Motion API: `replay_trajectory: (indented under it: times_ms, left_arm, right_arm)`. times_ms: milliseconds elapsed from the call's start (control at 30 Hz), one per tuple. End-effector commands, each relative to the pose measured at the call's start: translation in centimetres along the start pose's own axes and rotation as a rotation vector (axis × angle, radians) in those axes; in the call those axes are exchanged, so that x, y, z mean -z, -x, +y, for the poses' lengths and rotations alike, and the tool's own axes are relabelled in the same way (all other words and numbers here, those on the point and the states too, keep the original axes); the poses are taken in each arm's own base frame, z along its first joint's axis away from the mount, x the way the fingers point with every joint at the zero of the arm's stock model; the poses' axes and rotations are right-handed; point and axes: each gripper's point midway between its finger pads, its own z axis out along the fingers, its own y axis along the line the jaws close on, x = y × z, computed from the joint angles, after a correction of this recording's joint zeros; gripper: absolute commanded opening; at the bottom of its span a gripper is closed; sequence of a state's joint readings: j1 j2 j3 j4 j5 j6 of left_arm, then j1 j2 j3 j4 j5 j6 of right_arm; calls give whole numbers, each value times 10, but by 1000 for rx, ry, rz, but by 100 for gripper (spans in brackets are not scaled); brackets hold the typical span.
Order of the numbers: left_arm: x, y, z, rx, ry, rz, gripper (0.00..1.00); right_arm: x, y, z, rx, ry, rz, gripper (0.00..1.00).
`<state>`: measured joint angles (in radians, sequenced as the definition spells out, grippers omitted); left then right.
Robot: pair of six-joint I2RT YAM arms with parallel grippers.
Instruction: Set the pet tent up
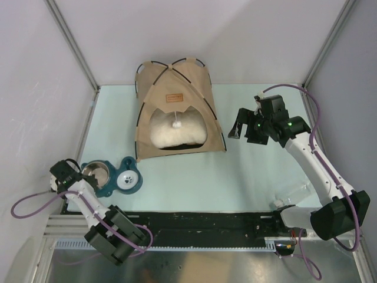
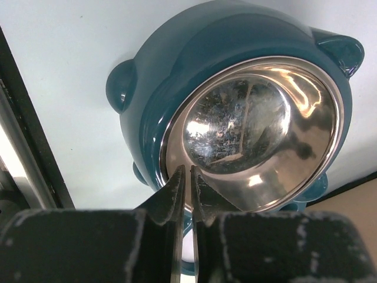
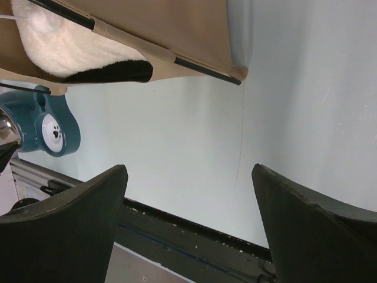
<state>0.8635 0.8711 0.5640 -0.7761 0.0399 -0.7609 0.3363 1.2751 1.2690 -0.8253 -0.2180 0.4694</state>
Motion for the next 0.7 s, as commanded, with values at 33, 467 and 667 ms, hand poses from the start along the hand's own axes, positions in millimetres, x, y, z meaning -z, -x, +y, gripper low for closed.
replay_trajectory:
  times_ms: [33, 467, 667]
  left_arm:
    - [2, 10, -11, 7, -41, -27, 11]
    - [64, 37, -80, -155, -297, -132, 21]
    - [124, 23, -118, -357, -510, -226, 34]
  right_arm:
    - [5, 5, 2, 15, 9, -28, 93]
    - [12, 9, -35, -20, -161, -65, 97]
    - [27, 23, -92, -138, -364, -123, 99]
